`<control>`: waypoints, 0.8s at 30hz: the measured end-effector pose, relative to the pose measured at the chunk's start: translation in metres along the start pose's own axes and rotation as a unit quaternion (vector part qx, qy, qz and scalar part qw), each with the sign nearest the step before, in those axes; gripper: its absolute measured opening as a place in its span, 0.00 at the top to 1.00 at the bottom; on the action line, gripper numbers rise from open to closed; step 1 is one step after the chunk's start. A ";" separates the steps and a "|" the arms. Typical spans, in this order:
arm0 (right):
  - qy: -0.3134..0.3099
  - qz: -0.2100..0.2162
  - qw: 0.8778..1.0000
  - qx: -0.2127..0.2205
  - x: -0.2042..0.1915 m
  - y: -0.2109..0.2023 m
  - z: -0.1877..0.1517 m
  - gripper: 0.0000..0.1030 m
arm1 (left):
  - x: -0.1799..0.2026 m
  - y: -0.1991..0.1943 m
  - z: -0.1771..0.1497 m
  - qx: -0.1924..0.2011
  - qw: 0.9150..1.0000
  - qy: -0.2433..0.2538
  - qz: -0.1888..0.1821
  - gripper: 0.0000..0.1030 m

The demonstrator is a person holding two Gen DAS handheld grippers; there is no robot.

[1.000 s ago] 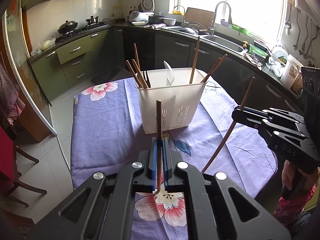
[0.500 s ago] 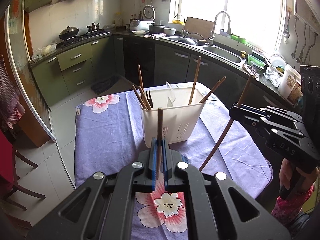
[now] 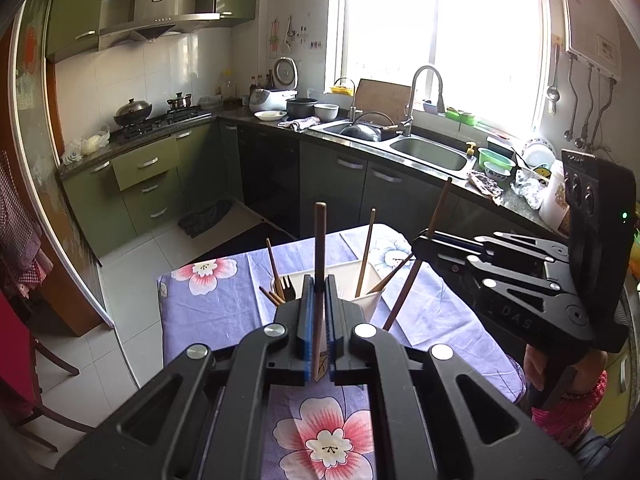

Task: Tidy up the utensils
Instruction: 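Lower both chopsticks upright into the white holder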

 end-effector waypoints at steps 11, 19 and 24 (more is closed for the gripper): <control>0.005 -0.019 0.999 0.043 0.008 -0.009 0.055 0.93 | 0.008 -0.015 0.041 0.033 0.999 0.006 -0.001 0.95; 0.011 -0.037 0.997 0.061 0.019 -0.007 0.089 0.93 | 0.008 -0.007 0.069 0.044 0.999 0.000 0.001 0.95; 0.014 -0.052 0.997 0.056 0.025 0.010 0.093 0.93 | 0.009 0.005 0.080 0.052 0.999 -0.002 0.006 0.95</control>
Point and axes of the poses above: each gripper's, at about its wrist camera, not at the fingertips, and y roughly the way its jaws point, x to its right, z to its top, the point moved 2 cm from there along y, roughly the way its jaws point, and after that the axes turned 4 degrees about -x, right-handed, at the moved point
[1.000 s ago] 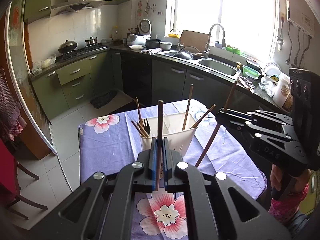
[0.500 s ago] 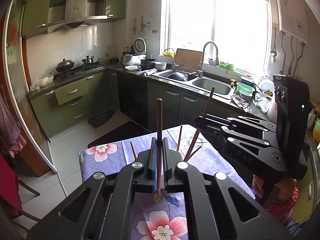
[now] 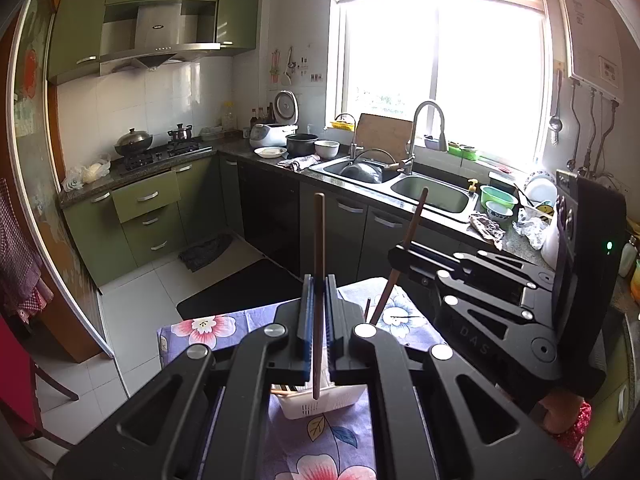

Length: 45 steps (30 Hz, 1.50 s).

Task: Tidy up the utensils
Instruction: 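Lower both chopsticks upright into the white holder, then open both grippers and pull them back up from the holder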

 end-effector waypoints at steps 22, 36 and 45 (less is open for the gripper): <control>0.016 -0.005 0.999 -0.028 0.013 0.061 -0.042 0.93 | -0.009 0.070 -0.027 -0.045 0.999 -0.006 0.021 0.95; 0.012 -0.003 0.999 -0.049 0.009 0.079 -0.068 0.93 | -0.015 0.090 -0.050 -0.060 0.998 -0.012 0.023 0.95; 0.006 -0.004 0.998 -0.062 0.004 0.085 -0.079 0.93 | -0.015 0.095 -0.060 -0.066 0.998 -0.013 0.016 0.95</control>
Point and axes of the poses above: each gripper's, at about its wrist camera, not at the fingertips, and y roughly the way its jaws point, x to its right, z to its top, the point moved 2 cm from there along y, roughly the way its jaws point, and after that the axes turned 4 degrees about -x, right-handed, at the moved point
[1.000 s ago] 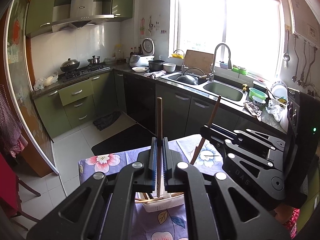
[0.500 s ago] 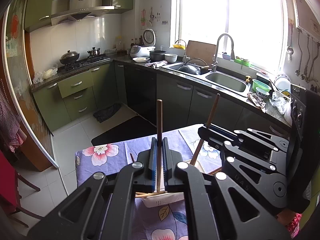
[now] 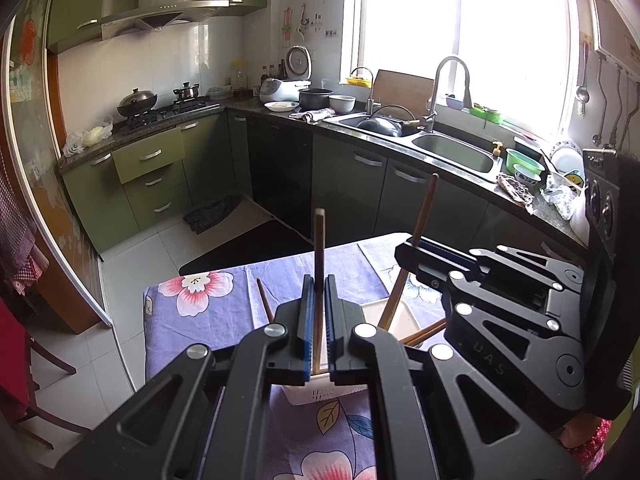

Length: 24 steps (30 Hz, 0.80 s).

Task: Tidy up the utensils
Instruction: 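Open both grippers and pull them back up from the holder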

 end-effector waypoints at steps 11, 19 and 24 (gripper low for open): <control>0.000 0.001 1.000 0.004 -0.003 -0.004 -0.004 0.93 | 0.003 -0.008 -0.001 0.006 1.000 0.003 -0.002 0.95; -0.013 -0.007 0.999 0.034 -0.010 -0.031 -0.012 0.84 | 0.009 -0.031 -0.013 0.027 1.000 0.010 -0.009 0.95; -0.022 -0.008 0.998 0.051 -0.020 -0.053 -0.023 0.73 | 0.009 -0.051 -0.035 0.043 0.999 0.005 -0.011 0.94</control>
Point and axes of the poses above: each gripper's, at about its wrist camera, not at the fingertips, and y roughly the way its jaws point, x to its right, z to its top, the point moved 2 cm from there along y, roughly the way its jaws point, and after that the axes turned 4 degrees about -x, right-handed, at the moved point
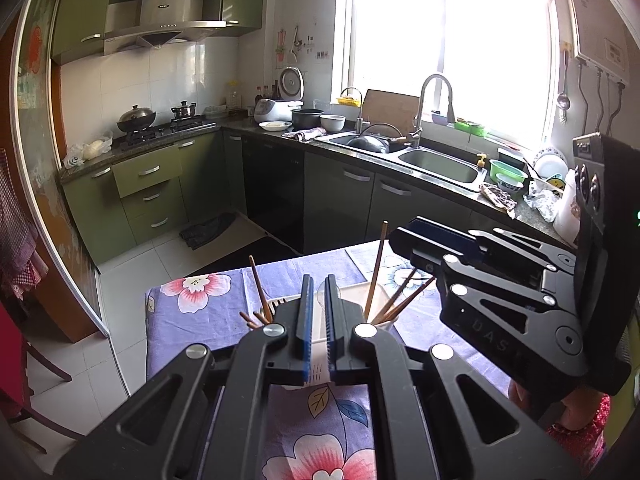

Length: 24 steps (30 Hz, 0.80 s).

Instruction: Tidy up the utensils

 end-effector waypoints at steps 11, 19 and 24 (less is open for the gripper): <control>-0.013 -0.030 0.998 0.049 -0.019 -0.063 -0.042 0.25 | 0.011 -0.038 -0.058 0.044 0.999 0.004 0.027 0.40; 0.011 -0.047 0.997 0.055 -0.020 -0.096 -0.088 0.04 | 0.016 -0.047 -0.092 0.061 0.998 -0.012 0.021 0.10; 0.026 -0.048 0.997 0.049 -0.018 -0.107 -0.105 0.04 | 0.014 -0.047 -0.104 0.058 0.998 -0.029 0.019 0.06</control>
Point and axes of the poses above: each gripper's, at about its wrist camera, not at the fingertips, and y roughly the way its jaws point, x to its right, z to its top, the point moved 2 cm from there along y, roughly the way its jaws point, and after that the axes turned 4 degrees about -x, right-handed, at the moved point
